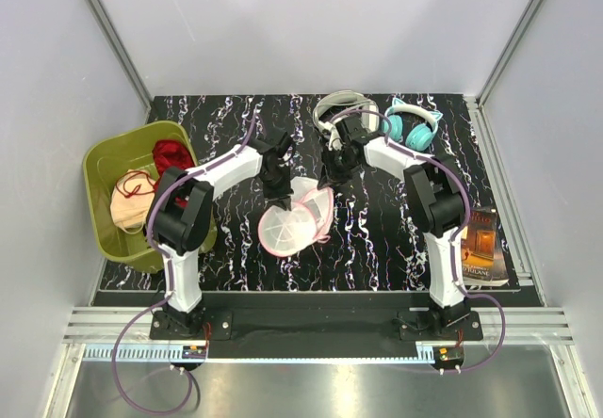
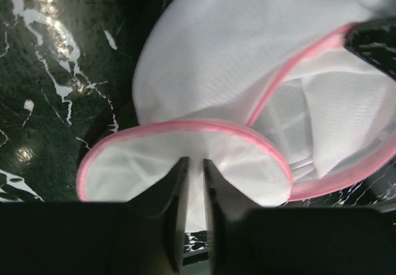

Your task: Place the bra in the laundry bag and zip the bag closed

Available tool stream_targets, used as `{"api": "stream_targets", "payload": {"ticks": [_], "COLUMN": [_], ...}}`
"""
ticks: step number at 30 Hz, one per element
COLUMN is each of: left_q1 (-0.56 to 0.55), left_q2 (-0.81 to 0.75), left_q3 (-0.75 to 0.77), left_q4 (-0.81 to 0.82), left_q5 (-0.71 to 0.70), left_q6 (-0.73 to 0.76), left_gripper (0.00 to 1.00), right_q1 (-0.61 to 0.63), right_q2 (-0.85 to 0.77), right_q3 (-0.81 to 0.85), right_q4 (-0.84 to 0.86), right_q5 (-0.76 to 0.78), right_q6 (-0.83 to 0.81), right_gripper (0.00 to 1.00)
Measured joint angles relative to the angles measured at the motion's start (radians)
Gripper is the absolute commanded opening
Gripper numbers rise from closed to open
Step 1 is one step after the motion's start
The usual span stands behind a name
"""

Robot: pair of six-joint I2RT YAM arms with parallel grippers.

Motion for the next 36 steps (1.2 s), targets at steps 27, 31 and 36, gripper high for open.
{"api": "stream_targets", "payload": {"ticks": [27, 31, 36], "left_q1": [0.054, 0.032, -0.034], "left_q2": [-0.779, -0.801, -0.990], "left_q3": [-0.430, -0.549, -0.603], "left_q4": [0.221, 0.198, 0.183], "left_q5": [-0.275, -0.245, -0.181], "left_q6": [-0.043, -0.054, -0.066], "left_gripper": [0.13, 0.23, 0.57], "right_q1": [0.009, 0.010, 0.010], "right_q2": [-0.773, -0.828, -0.982], "right_q3": [-0.740, -0.858, -0.888], "right_q4": [0.022, 0.022, -0.004], "right_q5": [0.317, 0.215, 0.108], "right_q6": [0.695, 0.674, 0.546], "right_gripper": [0.59, 0.73, 0.81]}}
